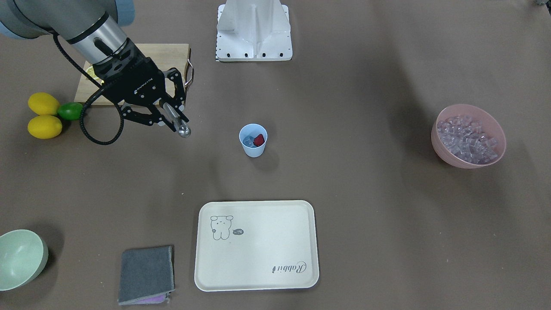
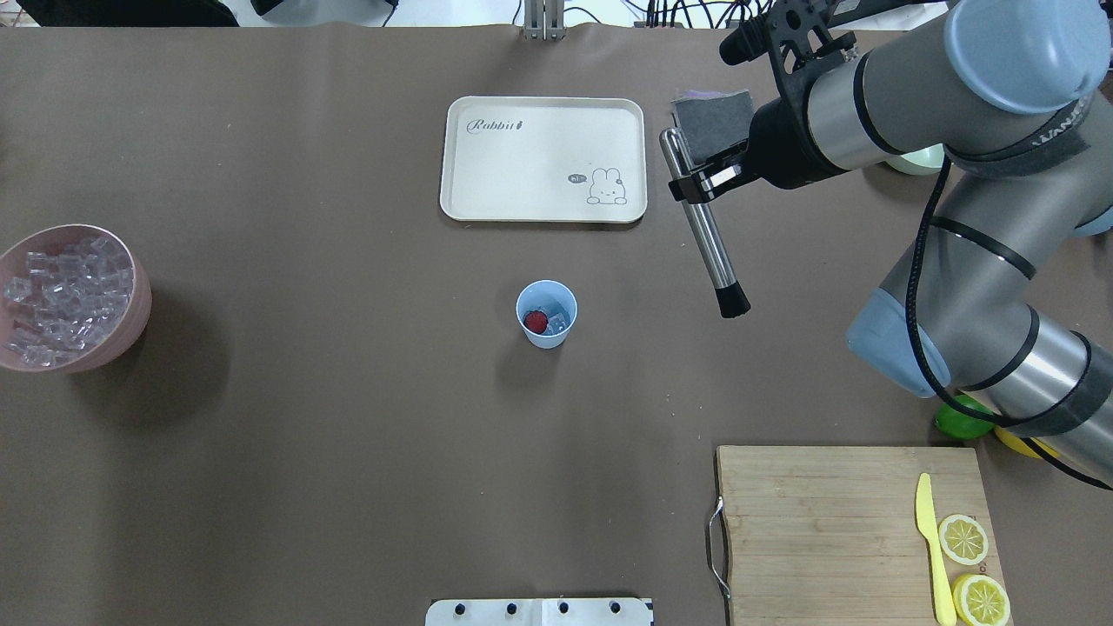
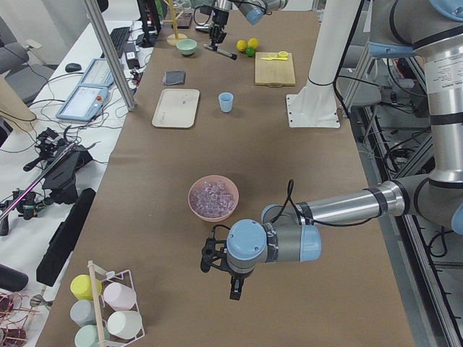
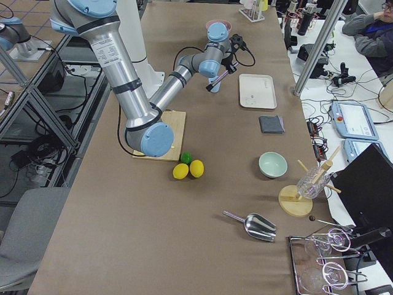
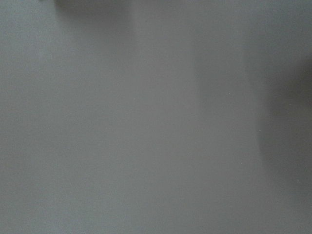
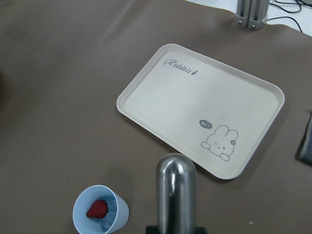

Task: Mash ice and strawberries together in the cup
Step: 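Carry the muddler over the blue cup and lower it inside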

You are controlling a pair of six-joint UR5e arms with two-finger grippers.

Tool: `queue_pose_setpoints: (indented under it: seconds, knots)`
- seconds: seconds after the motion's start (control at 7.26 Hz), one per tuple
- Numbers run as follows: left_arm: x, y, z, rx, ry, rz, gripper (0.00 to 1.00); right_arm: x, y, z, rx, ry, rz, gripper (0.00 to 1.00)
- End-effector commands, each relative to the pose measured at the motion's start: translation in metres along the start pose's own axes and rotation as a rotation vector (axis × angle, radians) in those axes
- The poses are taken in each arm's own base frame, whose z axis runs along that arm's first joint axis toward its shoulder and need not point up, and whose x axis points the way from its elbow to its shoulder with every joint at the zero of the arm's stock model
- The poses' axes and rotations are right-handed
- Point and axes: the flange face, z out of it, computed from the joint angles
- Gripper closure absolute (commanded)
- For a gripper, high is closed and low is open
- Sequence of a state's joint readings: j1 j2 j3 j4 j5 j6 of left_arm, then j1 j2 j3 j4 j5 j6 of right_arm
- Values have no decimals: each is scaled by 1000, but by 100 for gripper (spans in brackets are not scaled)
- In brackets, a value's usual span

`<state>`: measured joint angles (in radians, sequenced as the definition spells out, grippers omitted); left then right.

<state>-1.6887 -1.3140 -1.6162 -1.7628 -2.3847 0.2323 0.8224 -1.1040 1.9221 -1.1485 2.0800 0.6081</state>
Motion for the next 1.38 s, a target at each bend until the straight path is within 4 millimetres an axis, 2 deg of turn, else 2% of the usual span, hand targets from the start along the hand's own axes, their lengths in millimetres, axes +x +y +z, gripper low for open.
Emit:
queue_pose_setpoints:
  seconds: [0.0,0.28,0.41,0.55,0.69,0.83,0.96,1.24]
  knots:
    - [1,-1,-1,3,0,5,1,-25,6,7,177,-70,-144,100]
    - [1,-1,-1,3,0,8,1,-65,52,55,398,-64,-193,100]
    - [1,-1,-2,4,0,9,1,-72,59,68,470,-105,-193,100]
    - [1,-1,-2,5,-1,12,1,-95,76,74,558,-144,-175,100]
    - [3,-3,-3,16,-3,24,1,-111,95,91,646,-145,-148,100]
    - [3,-3,-2,18,-4,26,1,-101,102,110,652,-146,-149,100]
    - [2,-2,-3,19,-4,26,1,-107,96,107,689,-170,-146,100]
    - [2,-2,-2,17,-4,27,1,-87,67,82,735,-152,-171,100]
